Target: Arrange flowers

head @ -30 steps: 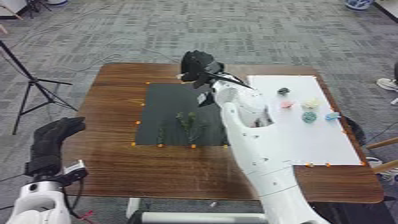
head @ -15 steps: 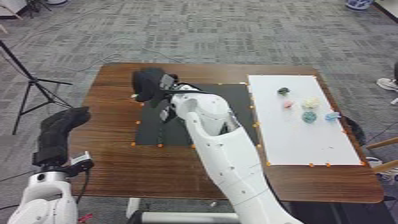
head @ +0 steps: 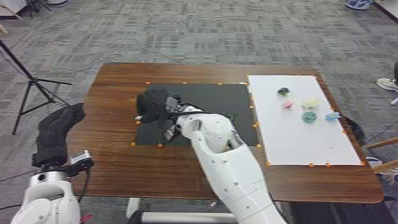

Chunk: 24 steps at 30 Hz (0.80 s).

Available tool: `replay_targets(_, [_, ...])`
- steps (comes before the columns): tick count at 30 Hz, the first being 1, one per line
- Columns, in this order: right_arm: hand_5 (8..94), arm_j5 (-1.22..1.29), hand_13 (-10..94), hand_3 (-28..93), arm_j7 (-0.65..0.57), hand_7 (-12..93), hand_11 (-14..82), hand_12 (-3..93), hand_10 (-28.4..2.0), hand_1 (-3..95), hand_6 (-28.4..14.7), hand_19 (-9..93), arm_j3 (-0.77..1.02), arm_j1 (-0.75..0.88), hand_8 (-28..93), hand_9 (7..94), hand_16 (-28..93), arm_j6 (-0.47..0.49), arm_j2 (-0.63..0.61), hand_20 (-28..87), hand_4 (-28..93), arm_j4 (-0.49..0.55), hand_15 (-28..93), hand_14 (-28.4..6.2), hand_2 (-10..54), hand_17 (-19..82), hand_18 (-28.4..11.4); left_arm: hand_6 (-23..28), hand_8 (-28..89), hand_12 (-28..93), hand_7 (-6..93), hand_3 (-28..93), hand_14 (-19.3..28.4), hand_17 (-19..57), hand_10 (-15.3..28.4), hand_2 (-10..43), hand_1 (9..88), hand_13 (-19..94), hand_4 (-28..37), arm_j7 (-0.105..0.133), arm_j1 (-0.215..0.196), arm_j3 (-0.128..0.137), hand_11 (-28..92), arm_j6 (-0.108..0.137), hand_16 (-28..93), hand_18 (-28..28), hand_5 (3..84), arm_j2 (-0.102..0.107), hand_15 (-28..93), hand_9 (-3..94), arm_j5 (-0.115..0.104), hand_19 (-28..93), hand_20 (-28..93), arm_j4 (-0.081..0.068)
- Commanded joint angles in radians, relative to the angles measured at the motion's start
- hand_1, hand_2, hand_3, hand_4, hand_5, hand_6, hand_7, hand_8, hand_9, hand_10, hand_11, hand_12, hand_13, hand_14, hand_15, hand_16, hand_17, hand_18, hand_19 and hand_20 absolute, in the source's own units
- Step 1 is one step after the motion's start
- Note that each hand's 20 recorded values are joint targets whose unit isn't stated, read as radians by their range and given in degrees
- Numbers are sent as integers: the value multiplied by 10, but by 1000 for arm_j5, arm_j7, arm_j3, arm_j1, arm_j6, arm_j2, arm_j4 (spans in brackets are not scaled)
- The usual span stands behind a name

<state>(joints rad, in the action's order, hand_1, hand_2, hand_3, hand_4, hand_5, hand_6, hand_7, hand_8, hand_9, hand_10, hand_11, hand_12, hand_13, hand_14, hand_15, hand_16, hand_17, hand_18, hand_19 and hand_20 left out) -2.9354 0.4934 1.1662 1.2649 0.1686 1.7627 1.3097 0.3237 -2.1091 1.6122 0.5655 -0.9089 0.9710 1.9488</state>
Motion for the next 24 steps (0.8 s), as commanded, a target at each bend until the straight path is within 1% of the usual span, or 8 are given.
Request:
replay_targets(1, [793, -313, 896, 674, 24, 245, 87, 297, -97, 550, 25, 932, -36, 32, 73, 900, 384, 4, -8, 585, -241, 13, 548, -45, -95, 580, -171, 3, -99, 188, 264, 701, 146, 80, 103, 140, 264, 378, -283, 8, 22, -9, 229, -12, 44, 127, 479, -2, 247, 448, -6, 134, 235, 2])
replay_targets(5, [772, -313, 889, 649, 19, 272, 87, 297, -92, 556, 31, 932, -50, 45, 51, 889, 381, -5, -10, 588, -228, 21, 553, -42, -95, 579, -169, 14, -97, 189, 262, 702, 148, 76, 110, 136, 265, 375, -283, 9, 28, -13, 236, -17, 45, 128, 489, -3, 255, 445, -8, 139, 237, 0])
replay_targets(9, [758, -321, 884, 634, 6, 298, 83, 295, -87, 558, 39, 932, -51, 49, 29, 875, 382, -13, -12, 590, -219, 17, 553, -39, -95, 578, -167, 18, -95, 187, 261, 704, 152, 72, 116, 130, 264, 370, -283, 9, 22, -8, 243, -23, 40, 131, 491, -6, 272, 438, -8, 144, 236, 2])
replay_targets(13, [744, -317, 880, 625, -15, 320, 74, 296, -85, 559, 43, 932, -53, 46, 11, 857, 382, -47, -17, 592, -213, 12, 552, -35, -95, 578, -164, 21, -94, 185, 262, 707, 154, 68, 117, 118, 264, 365, -282, 6, 19, -5, 249, -26, 36, 132, 492, -7, 281, 433, -8, 150, 235, 3])
replay_targets(15, [740, -304, 879, 626, -38, 326, 73, 296, -85, 558, 44, 932, -57, 42, 9, 851, 383, -66, -21, 593, -211, 8, 553, -34, -95, 579, -163, 21, -94, 184, 262, 708, 154, 67, 117, 111, 262, 364, -282, 3, 25, -11, 251, -25, 34, 132, 490, -7, 284, 430, -8, 152, 235, 2])
replay_targets(19, [728, -295, 877, 616, -80, 340, 75, 292, -83, 562, 45, 932, -58, 36, -1, 846, 384, -130, -21, 595, -212, -9, 560, -31, -95, 581, -161, 27, -94, 183, 264, 711, 158, 63, 120, 100, 262, 361, -280, 1, 33, -16, 261, -37, 31, 134, 494, -6, 296, 431, -5, 157, 233, -2])
replay_targets(21, [725, -294, 875, 606, -96, 344, 75, 293, -81, 567, 43, 932, -58, 40, -8, 843, 385, -153, -21, 597, -210, -13, 566, -28, -92, 582, -160, 29, -93, 181, 264, 711, 161, 61, 121, 92, 264, 359, -279, 2, 32, -15, 263, -42, 29, 135, 495, -8, 303, 430, -3, 161, 234, -2])
replay_targets(24, [717, -319, 872, 587, -85, 353, 75, 291, -80, 573, 43, 932, -46, 45, -18, 841, 385, -151, -14, 599, -202, -19, 573, -27, -84, 583, -156, 36, -93, 180, 264, 713, 165, 58, 124, 77, 265, 357, -275, 10, 26, -11, 271, -46, 26, 137, 501, -9, 315, 430, -7, 166, 233, -1])
